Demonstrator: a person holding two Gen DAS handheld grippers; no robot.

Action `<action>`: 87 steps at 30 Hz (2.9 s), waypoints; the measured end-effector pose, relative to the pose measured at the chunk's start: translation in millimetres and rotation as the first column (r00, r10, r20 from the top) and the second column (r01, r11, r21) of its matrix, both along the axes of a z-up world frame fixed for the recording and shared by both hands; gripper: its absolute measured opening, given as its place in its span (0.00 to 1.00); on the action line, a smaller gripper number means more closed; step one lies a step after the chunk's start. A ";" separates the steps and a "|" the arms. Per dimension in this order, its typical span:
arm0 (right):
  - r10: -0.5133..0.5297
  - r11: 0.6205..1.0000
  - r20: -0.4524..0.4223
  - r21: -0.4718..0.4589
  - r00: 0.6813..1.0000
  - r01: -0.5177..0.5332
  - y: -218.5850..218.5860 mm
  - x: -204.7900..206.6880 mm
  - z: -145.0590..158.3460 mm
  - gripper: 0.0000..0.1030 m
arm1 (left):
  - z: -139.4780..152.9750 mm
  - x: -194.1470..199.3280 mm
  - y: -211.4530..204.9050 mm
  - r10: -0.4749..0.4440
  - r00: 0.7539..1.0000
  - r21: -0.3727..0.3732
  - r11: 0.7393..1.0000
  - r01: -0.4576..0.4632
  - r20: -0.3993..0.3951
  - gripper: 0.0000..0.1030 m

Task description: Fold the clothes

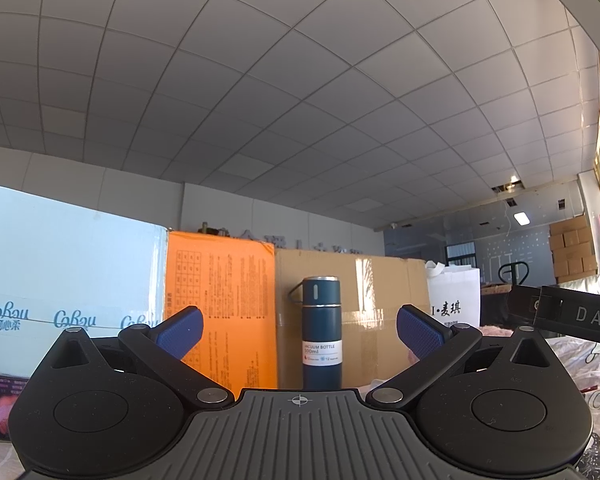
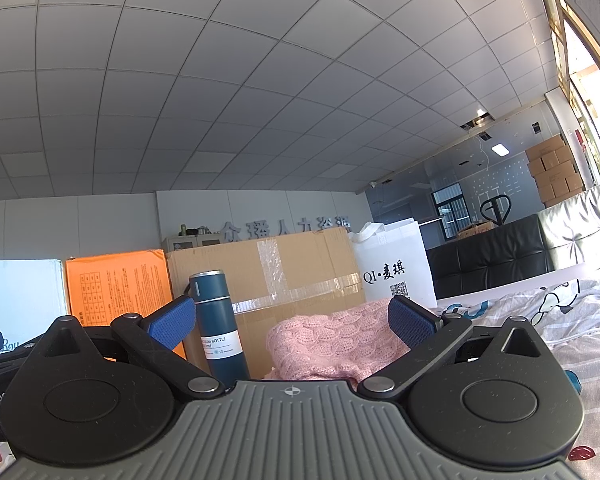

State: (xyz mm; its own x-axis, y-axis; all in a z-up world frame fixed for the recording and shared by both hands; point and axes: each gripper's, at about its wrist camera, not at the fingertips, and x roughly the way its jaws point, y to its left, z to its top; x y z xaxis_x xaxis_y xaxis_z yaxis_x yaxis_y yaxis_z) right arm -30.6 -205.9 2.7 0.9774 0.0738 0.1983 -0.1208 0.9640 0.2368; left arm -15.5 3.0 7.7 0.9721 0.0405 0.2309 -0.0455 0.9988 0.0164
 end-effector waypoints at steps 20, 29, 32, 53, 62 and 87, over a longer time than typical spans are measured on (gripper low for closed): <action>0.045 0.994 0.165 0.092 0.985 -0.060 -10.5 -39.6 8.6 1.00 | 18.7 -40.1 -19.1 -0.024 0.999 0.039 0.999 0.023 0.047 1.00; 0.092 0.983 0.203 0.137 0.975 -0.121 -17.0 -66.1 19.6 1.00 | 24.5 -78.8 -8.6 0.040 0.999 0.039 0.998 -0.041 0.031 1.00; 0.132 0.978 0.203 0.132 0.970 -0.160 -14.1 -76.3 20.6 1.00 | 26.6 -96.3 -4.1 0.072 0.997 0.063 0.995 -0.075 0.042 1.00; 0.567 0.812 0.167 0.051 0.806 -0.582 41.3 -152.4 31.5 1.00 | 52.8 -242.2 65.2 0.546 0.807 0.079 0.815 -0.574 0.225 1.00; 0.838 0.546 0.032 -0.063 0.545 -0.835 112.1 -191.7 54.9 1.00 | 98.4 -307.6 127.4 0.706 0.655 -0.211 0.707 -0.675 0.271 1.00; 0.846 0.246 -0.508 0.095 0.165 -0.965 381.3 -211.6 49.3 1.00 | -6.2 -403.7 330.1 0.452 0.882 -0.820 0.549 -0.159 0.132 1.00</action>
State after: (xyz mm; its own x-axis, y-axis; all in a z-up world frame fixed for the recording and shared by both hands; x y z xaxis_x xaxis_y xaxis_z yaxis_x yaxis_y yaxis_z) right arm -242.2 175.4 51.9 0.1313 0.9385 -0.3193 -0.9013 0.2471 0.3558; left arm -419.2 333.0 1.5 0.7492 0.6235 0.2235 -0.2057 0.5397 -0.8163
